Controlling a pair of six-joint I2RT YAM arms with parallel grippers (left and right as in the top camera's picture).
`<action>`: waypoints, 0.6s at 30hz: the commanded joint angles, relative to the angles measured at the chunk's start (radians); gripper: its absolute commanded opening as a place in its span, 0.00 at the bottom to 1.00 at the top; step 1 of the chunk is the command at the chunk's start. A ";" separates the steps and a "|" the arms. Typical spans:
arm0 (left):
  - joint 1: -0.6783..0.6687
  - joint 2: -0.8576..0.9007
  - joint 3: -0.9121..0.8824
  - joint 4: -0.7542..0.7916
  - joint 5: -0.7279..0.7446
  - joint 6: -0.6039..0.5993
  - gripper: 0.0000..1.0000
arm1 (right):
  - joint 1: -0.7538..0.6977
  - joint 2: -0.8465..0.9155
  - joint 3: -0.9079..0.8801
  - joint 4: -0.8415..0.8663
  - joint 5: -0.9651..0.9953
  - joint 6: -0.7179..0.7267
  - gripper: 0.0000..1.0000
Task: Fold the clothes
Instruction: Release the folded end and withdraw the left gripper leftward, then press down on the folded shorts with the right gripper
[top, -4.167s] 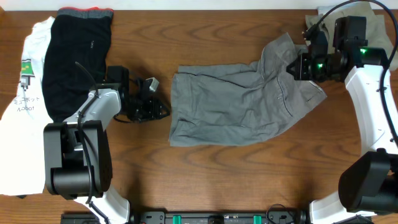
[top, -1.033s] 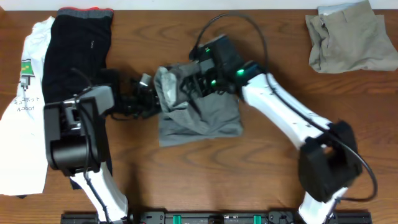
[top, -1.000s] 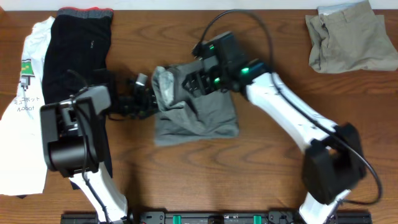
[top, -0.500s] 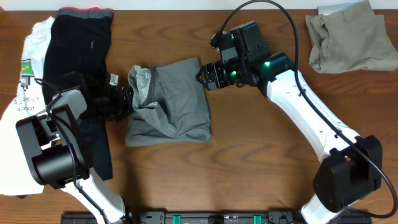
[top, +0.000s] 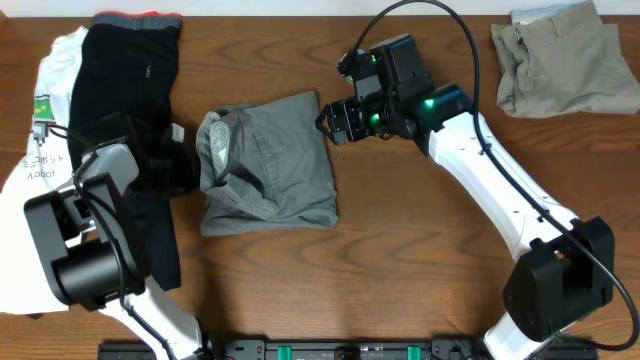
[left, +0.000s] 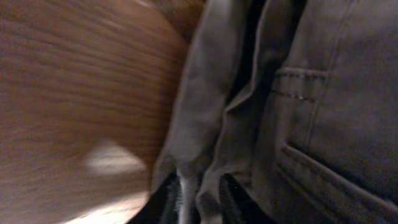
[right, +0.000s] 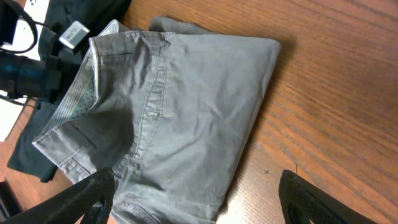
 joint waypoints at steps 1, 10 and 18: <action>0.005 -0.068 -0.007 -0.006 -0.095 -0.004 0.20 | 0.012 0.008 0.005 0.003 0.009 -0.011 0.82; 0.002 -0.192 -0.007 -0.091 -0.267 -0.005 0.06 | 0.015 0.010 0.005 0.005 0.009 -0.011 0.82; 0.013 -0.323 -0.007 -0.095 -0.267 -0.092 0.06 | 0.098 0.082 0.000 0.073 -0.008 0.066 0.52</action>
